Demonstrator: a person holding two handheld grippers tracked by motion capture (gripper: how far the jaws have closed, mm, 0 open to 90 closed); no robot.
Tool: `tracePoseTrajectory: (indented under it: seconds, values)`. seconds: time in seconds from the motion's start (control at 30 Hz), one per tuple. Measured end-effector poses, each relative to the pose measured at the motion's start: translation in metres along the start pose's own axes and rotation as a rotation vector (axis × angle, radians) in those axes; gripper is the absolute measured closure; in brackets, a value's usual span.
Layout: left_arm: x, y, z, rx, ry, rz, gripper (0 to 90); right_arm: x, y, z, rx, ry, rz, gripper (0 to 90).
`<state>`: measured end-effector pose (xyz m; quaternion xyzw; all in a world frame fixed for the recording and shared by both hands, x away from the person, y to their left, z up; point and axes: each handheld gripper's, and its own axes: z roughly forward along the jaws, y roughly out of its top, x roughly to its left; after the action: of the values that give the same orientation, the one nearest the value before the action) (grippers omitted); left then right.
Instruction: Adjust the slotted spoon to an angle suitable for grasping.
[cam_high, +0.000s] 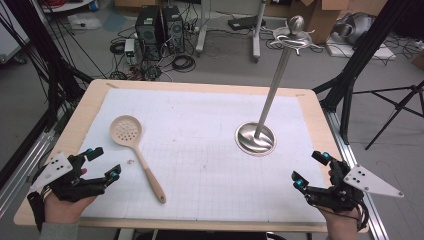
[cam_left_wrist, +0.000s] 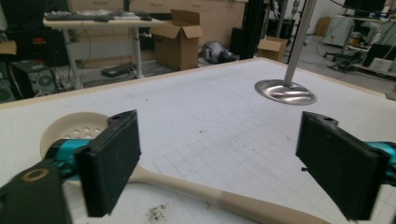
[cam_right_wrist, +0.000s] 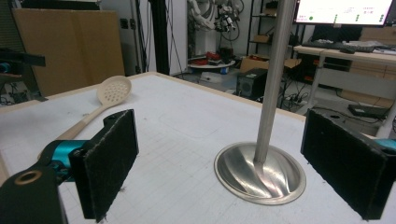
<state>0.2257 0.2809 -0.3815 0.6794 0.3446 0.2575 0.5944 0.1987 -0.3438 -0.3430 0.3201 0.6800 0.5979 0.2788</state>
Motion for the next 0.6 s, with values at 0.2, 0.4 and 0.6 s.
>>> tracePoseTrajectory:
  seconds: [0.2, 0.4, 0.6]
  values:
    - [0.004, 0.000, 0.009, 0.047, -0.010, 0.004, 30.1, 0.002, -0.001, 0.001, 0.014, 0.007, -0.006, 10.1]
    - [0.006, 0.000, 0.022, 0.096, -0.025, 0.010, 49.2, 0.002, -0.001, 0.001, 0.014, 0.016, -0.014, 10.1]
    - [0.006, 0.001, 0.043, 0.178, -0.029, 0.030, 67.2, 0.002, -0.001, 0.004, 0.024, 0.028, -0.017, 10.1]
